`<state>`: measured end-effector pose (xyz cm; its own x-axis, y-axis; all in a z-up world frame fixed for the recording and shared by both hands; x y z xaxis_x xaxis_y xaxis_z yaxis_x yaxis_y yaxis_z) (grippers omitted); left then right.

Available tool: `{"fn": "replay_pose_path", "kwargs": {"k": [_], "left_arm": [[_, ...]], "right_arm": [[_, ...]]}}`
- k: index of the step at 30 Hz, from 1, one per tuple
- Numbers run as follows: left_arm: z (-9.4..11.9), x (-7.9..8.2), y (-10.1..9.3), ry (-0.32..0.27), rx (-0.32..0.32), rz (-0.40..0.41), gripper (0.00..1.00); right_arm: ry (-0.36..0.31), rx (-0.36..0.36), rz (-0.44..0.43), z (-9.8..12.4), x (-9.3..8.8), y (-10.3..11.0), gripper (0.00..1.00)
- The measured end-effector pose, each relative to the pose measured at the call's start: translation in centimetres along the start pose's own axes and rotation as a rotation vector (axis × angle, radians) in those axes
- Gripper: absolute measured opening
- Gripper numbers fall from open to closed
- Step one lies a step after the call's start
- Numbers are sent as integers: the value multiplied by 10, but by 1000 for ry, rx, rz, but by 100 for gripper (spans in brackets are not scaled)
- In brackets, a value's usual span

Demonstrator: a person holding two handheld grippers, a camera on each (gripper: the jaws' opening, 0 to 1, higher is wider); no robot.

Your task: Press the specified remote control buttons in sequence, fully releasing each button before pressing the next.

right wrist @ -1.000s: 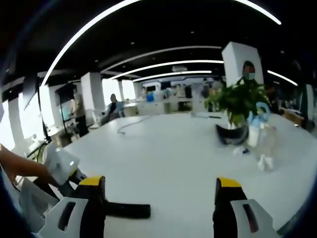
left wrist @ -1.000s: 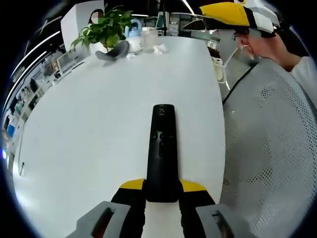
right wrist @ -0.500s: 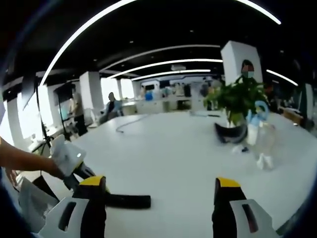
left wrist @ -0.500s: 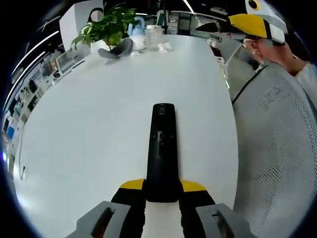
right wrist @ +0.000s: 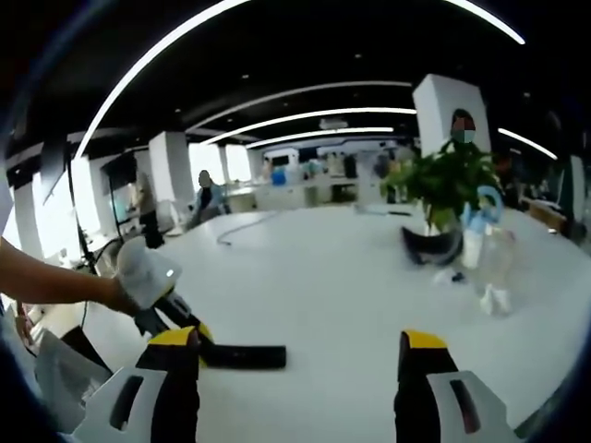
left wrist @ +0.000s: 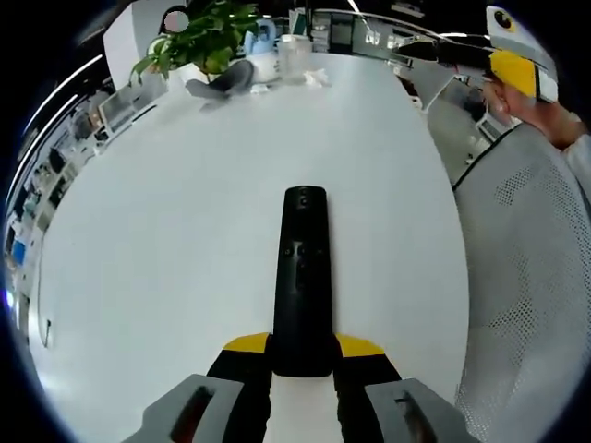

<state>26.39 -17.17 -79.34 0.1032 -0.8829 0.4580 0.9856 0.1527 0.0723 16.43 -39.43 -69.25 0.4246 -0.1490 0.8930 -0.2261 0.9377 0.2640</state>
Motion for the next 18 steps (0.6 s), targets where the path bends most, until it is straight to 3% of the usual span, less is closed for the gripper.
{"fn": "replay_pose_path", "kwargs": {"k": [18], "left_arm": [[-3,3,41,40,-11,-7,25]], "right_arm": [[19,-3,3,-2,-2,-1,87]]}}
Point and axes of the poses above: the point that each gripper's makers call its tool centre point, and the gripper's own axes: z roughly backward along the fingers, y roughly to its left, x roughly out of its top, the point moved 8 cm from there along z, roughly backward along the fingers, and after that the axes turned 9 degrees about -z, right-handed, at the moved point
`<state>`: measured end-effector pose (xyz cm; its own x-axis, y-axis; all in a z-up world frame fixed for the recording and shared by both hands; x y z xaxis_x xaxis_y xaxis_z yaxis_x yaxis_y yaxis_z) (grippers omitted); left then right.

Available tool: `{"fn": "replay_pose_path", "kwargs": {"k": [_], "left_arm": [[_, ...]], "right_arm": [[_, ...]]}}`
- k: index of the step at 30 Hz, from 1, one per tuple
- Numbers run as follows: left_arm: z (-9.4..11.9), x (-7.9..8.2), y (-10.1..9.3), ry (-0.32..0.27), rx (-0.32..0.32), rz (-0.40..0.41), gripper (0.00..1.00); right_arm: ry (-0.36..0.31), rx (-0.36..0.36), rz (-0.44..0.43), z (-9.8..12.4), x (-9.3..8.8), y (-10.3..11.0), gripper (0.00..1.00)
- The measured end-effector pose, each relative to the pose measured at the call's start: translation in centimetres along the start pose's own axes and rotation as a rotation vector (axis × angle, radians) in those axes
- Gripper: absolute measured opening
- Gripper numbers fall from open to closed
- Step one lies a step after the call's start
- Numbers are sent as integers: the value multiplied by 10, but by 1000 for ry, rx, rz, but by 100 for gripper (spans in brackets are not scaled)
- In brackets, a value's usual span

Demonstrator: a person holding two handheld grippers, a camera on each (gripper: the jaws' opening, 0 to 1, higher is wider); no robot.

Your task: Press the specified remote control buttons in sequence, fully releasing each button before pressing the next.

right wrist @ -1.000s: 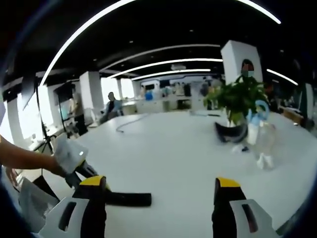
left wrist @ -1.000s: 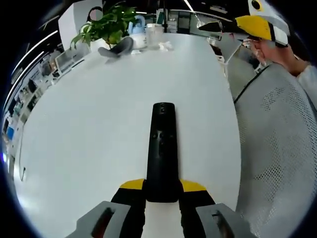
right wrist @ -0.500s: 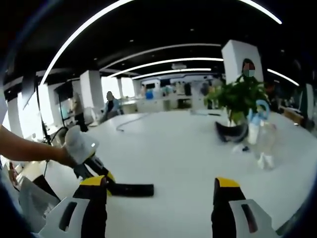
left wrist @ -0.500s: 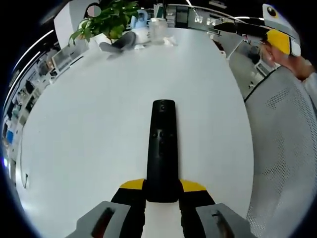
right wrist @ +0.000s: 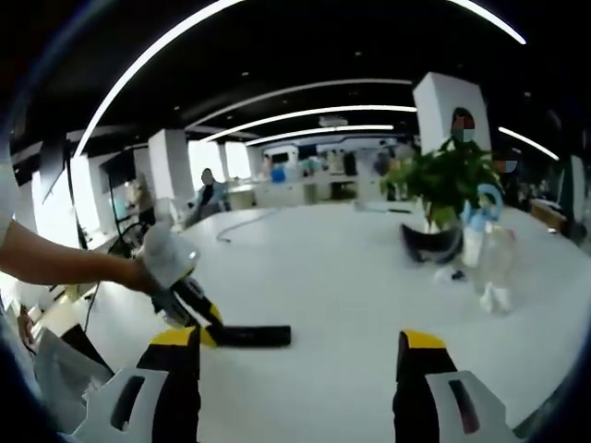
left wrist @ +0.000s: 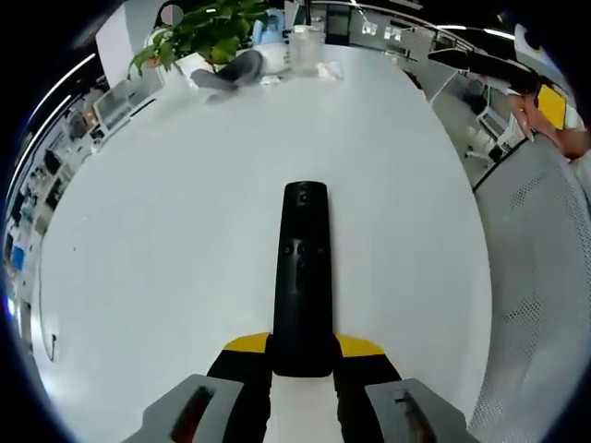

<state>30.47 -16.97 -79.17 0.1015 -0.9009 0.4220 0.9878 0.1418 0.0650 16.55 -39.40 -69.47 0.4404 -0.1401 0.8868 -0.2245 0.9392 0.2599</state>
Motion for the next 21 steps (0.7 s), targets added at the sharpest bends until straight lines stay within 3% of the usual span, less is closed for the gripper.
{"fn": "replay_pose_path", "kwargs": {"k": [21], "left_arm": [[-4,4,45,69,-40,-81,25]], "right_arm": [[21,-7,4,-1,-3,-1,85]]}}
Point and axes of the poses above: the point that each gripper's makers call its tool centre point, and the gripper's own axes: z roughly backward along the fingers, y roughly to its left, x roughly out of its top, the point moved 8 cm from there along z, roughly backward along the fingers, and after that the axes turned 9 degrees about -z, right-handed, at the moved point
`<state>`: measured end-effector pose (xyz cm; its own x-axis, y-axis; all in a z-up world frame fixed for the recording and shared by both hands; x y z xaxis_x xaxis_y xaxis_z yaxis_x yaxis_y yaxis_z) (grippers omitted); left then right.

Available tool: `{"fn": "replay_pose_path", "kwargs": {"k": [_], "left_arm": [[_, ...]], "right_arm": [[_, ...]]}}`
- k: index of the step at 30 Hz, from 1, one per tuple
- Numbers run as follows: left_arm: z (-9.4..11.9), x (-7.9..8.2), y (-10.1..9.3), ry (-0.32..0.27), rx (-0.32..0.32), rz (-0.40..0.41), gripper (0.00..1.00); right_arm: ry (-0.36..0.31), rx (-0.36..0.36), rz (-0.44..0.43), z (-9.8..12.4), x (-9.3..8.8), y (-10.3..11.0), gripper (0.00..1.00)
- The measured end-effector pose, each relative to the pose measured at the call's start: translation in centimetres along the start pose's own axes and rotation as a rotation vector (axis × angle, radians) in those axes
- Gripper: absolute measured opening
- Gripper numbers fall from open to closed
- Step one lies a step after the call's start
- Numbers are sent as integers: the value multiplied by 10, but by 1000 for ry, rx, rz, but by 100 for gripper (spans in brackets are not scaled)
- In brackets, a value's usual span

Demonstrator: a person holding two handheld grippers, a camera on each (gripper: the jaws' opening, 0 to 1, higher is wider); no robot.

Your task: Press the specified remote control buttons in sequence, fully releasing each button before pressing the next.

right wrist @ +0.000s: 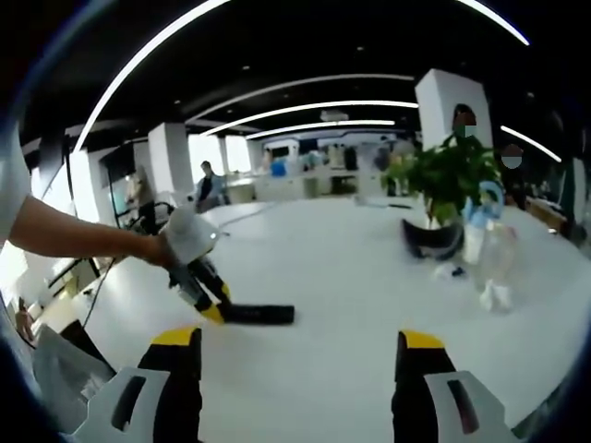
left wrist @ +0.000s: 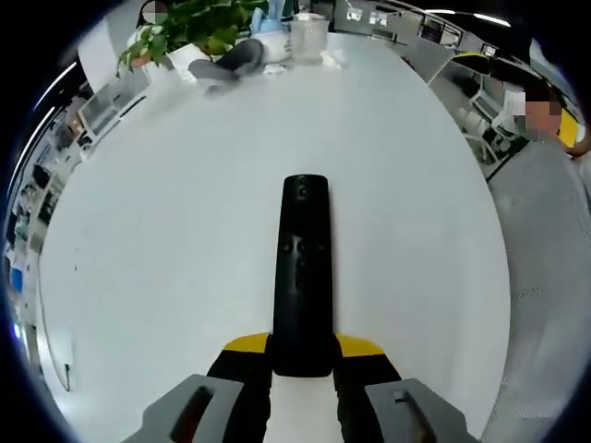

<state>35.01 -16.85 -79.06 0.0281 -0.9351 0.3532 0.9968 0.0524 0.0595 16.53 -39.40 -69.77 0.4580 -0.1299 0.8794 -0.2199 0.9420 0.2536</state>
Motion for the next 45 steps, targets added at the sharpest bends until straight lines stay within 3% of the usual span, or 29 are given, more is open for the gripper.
{"fn": "replay_pose_path", "kwargs": {"k": [30,45], "left_arm": [[-5,9,53,99,-53,-72,25],[-9,11,80,124,-60,-55,25]], "right_arm": [[19,-8,9,-1,-2,0,83],[35,-13,17,-2,-4,-1,83]]}}
Point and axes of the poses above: the point that each gripper's makers call its tool centre point, and the gripper's own axes: z roughly backward along the fingers, y roughly to its left, x roughly out of its top, the point moved 8 cm from there along z, roughly backward along the fingers, and after that the axes turned 9 degrees about -z, right-handed, at the moved point
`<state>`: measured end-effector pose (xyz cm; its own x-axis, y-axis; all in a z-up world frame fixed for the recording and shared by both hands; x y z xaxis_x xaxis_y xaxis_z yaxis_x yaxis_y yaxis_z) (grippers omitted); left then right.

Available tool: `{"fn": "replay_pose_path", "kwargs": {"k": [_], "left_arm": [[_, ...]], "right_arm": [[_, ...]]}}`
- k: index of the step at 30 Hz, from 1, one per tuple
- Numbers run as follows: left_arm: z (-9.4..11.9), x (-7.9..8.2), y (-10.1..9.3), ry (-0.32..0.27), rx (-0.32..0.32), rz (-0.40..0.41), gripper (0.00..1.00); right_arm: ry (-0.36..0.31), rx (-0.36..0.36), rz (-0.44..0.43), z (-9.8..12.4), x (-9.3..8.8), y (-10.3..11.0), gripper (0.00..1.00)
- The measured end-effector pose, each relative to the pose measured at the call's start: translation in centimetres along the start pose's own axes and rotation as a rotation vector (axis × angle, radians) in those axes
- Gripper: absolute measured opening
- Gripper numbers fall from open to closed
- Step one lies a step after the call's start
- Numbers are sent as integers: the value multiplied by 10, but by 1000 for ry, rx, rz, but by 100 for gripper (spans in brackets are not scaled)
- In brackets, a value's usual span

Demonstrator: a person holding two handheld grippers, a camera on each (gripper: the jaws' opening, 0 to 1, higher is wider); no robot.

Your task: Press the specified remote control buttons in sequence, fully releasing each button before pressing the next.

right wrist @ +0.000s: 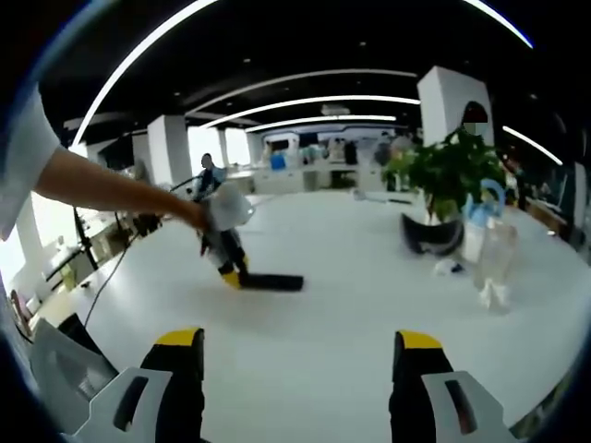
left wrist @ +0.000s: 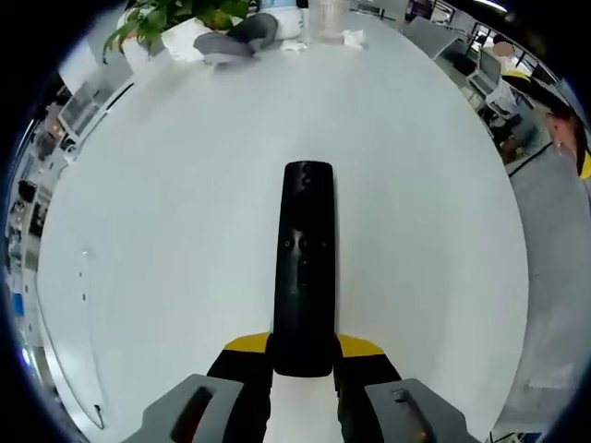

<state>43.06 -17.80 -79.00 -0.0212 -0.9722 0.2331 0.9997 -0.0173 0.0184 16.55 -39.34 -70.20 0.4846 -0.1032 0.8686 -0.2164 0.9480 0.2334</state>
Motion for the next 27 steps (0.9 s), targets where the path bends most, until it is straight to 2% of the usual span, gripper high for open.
{"fn": "replay_pose_path", "kwargs": {"k": [7,13,14,16,17,18,19,22,25,27], "left_arm": [[-1,1,7,23,-11,-18,25],[0,1,0,20,23,-21,26],[1,1,0,17,39,-16,28],[5,-3,5,6,150,27,39],[5,-4,6,1,162,36,42],[5,-5,3,-5,148,59,41],[5,-6,2,-9,164,100,42],[9,-11,2,-20,264,176,51],[11,-16,0,-40,337,218,58],[12,-20,-3,-62,382,273,60]], "right_arm": [[2,-3,5,0,0,0,83],[2,-3,10,0,0,0,83],[0,-2,11,0,0,0,83],[-3,-1,10,0,0,1,83],[-3,-1,10,0,0,1,83],[-3,2,9,0,0,1,83],[-3,5,8,0,0,1,84],[-6,7,16,0,0,2,84],[-11,9,21,0,1,3,84],[-13,11,20,1,1,3,85]]}}
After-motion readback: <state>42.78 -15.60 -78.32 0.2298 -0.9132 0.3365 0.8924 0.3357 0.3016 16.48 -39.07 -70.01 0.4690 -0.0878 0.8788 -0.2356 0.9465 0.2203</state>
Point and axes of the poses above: the point that each gripper's makers call its tool centre point, and the gripper's own axes: z roughly backward along the fingers, y roughly to its left, x roughly out of its top, the point moved 8 cm from there along z, roughly backward along the fingers, and after that the axes turned 9 degrees about -z, right-handed, at the moved point
